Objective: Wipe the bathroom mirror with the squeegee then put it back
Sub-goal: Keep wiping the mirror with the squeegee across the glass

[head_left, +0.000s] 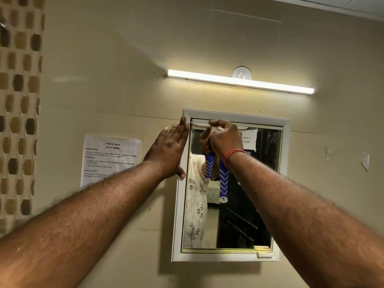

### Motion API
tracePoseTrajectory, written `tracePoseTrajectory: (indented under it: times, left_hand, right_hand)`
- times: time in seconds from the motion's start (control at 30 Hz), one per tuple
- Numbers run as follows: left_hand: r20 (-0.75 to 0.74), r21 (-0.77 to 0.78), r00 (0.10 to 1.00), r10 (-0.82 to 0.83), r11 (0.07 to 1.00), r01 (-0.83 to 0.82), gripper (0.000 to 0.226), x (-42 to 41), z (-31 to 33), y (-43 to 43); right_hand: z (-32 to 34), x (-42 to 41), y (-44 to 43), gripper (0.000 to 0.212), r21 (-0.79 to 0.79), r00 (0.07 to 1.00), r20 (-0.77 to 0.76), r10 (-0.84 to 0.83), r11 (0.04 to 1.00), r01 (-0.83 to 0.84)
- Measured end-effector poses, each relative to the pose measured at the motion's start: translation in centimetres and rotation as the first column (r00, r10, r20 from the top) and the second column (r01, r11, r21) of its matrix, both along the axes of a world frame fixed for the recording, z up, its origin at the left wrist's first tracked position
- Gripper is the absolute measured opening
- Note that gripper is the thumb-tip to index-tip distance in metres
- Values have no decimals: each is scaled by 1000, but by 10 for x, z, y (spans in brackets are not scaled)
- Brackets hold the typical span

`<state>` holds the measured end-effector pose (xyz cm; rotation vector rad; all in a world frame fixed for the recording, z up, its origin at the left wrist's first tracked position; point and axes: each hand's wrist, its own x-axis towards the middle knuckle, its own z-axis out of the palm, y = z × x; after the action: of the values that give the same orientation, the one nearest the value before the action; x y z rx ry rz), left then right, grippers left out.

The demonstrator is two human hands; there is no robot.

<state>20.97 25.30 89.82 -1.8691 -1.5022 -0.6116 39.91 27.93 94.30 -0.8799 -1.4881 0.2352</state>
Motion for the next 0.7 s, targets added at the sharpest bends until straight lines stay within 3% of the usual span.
tracePoseTrajectory:
  times: [0.33, 0.5, 0.7]
  left_hand:
    - [-27, -16, 998, 63, 998, -64, 163, 5, -2, -10]
    - [-13, -13, 999, 33, 999, -33, 164, 3, -3, -9]
    - [11, 10, 999, -30, 1000, 30, 159, -1, -12, -5]
  right_hand:
    - [-3, 4, 0, 24, 5, 999, -38, -33, 999, 33]
    - [-2, 7, 2, 23, 3, 996, -91, -13, 1000, 13]
    - [-4, 6, 4, 25, 11, 998, -51, -39, 999, 39]
